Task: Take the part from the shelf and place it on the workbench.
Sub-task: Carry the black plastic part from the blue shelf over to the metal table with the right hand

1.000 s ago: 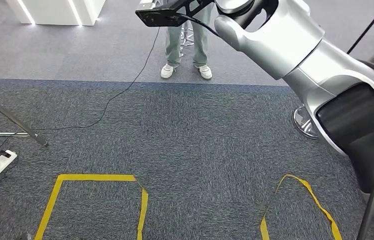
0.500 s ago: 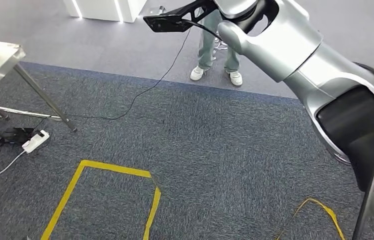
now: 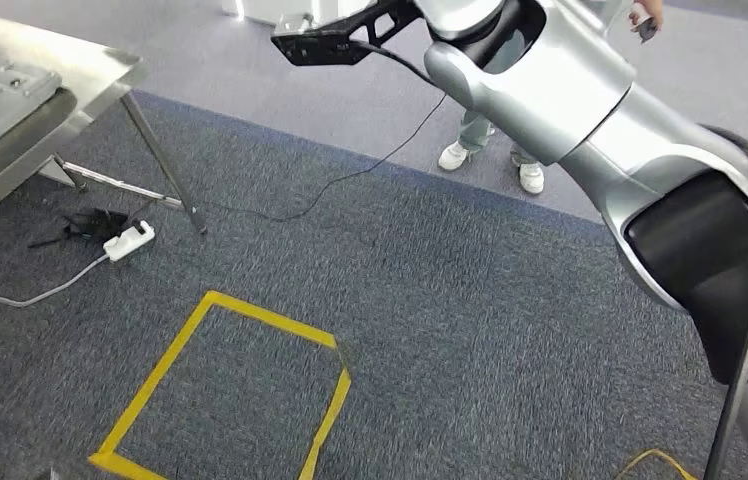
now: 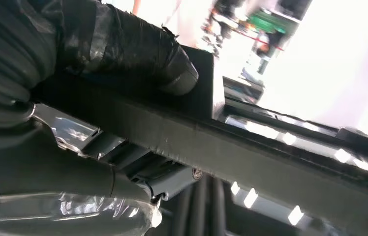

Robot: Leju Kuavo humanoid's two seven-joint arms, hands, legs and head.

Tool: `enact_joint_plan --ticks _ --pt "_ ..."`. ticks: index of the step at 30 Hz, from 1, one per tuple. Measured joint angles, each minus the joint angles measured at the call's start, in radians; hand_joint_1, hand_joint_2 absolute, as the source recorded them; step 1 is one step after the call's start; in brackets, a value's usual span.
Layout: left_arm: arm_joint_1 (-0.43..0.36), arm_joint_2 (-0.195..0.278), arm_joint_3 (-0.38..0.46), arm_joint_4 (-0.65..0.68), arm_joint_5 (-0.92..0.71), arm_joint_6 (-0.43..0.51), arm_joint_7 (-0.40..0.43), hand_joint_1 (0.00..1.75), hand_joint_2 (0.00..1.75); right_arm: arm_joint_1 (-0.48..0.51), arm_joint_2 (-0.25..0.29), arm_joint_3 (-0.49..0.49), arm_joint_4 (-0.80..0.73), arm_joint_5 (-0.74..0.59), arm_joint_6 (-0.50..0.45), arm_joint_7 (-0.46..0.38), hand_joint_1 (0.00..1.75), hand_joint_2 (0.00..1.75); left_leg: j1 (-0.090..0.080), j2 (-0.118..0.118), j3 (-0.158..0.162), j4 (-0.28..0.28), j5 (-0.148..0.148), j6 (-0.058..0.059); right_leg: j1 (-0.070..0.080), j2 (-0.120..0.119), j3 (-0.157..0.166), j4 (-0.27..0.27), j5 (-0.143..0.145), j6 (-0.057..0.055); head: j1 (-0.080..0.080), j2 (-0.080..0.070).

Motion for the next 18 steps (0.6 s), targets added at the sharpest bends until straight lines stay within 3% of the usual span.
enact_joint_plan --ticks 2,3,4,5,7,9,11,12,13,15,17,18 --pt "-0.002 0.0 0.0 0.0 0.001 0.001 0.003 0.0 1.75 0.007 0.0 0.0 0.0 0.0 -0.002 0.0 1.75 1.75 0.0 -0.023 0.001 0.002 -0.002 0.004 0.001 0.025 -0.068 0.123 -0.043 -0.001 0.001 0.0" --pt "-0.002 -0.001 0.0 0.0 0.001 0.001 0.004 0.0 1.75 0.011 0.0 0.0 0.001 0.0 -0.002 0.001 1.75 1.75 0.0 -0.036 0.001 0.004 -0.003 0.004 0.002 0.029 -0.085 0.146 -0.039 -0.001 0.002 0.0" --pt "-0.002 -0.001 0.0 0.0 0.001 0.001 0.005 0.0 1.75 0.015 -0.001 0.0 0.001 0.0 -0.002 0.001 1.75 1.75 0.0 -0.05 0.001 0.008 -0.005 0.004 0.001 0.032 -0.083 0.127 -0.015 -0.001 0.002 0.0" --pt "-0.001 -0.001 0.0 0.0 0.001 0.001 0.006 0.0 1.75 0.017 -0.001 0.0 0.001 0.0 -0.002 0.001 1.75 1.75 0.001 -0.065 0.001 0.013 -0.008 0.002 0.0 0.039 -0.063 0.073 0.024 -0.002 0.002 0.0" --pt "-0.002 -0.002 0.0 0.0 0.001 0.001 0.006 0.0 1.75 0.016 -0.001 0.0 0.001 0.0 -0.003 0.002 1.75 1.75 0.003 -0.091 -0.003 0.028 -0.016 -0.004 -0.006 0.082 -0.006 -0.056 0.084 -0.004 0.001 0.0" --pt "-0.003 -0.001 0.0 0.0 0.001 0.001 0.006 0.0 1.75 0.016 0.0 0.0 0.001 0.0 -0.005 0.002 1.75 1.75 0.007 -0.113 -0.012 0.036 -0.019 -0.014 -0.008 0.11 0.022 -0.112 0.096 -0.006 0.0 0.0" --pt "0.001 -0.001 0.0 0.0 0.001 0.001 0.007 0.0 1.75 0.017 0.001 0.0 0.0 0.0 -0.006 0.002 1.75 1.75 0.012 -0.137 -0.017 0.032 -0.013 -0.026 -0.004 0.09 0.029 -0.119 0.097 -0.013 0.002 0.0" --pt "0.004 -0.001 0.0 0.001 0.001 0.002 0.009 0.0 1.75 0.017 0.002 0.0 0.0 0.0 -0.006 0.002 1.75 1.75 0.012 -0.127 -0.02 0.034 -0.014 -0.033 -0.003 0.075 0.034 -0.126 0.099 -0.02 0.001 0.0" --pt "0.006 -0.001 0.0 0.001 0.001 0.002 0.011 0.0 1.75 0.017 0.003 0.0 -0.001 0.0 -0.007 0.002 1.75 1.75 0.01 -0.101 -0.028 0.048 -0.024 -0.039 -0.003 0.061 0.04 -0.134 0.102 -0.027 -0.001 0.0" --pt "0.005 -0.002 0.0 0.001 0.001 0.002 0.016 0.0 1.75 0.015 0.004 0.0 -0.002 0.0 -0.007 0.003 1.75 1.75 0.008 -0.029 -0.069 0.133 -0.069 -0.048 -0.001 0.035 0.051 -0.145 0.104 -0.037 -0.004 0.0" --pt "0.002 -0.003 0.0 0.001 0.001 0.003 0.021 0.0 1.75 0.016 0.004 0.0 -0.003 0.0 -0.008 0.003 1.75 1.75 0.014 -0.002 -0.13 0.254 -0.115 -0.054 0.003 0.01 0.053 -0.145 0.102 -0.04 -0.005 0.0" --pt "0.002 -0.004 0.0 0.001 0.001 0.003 0.023 0.0 1.75 0.017 0.004 0.0 -0.003 0.0 -0.009 0.003 1.75 1.75 0.017 0.0 -0.147 0.286 -0.12 -0.055 0.004 -0.003 0.054 -0.145 0.1 -0.041 -0.006 0.0"
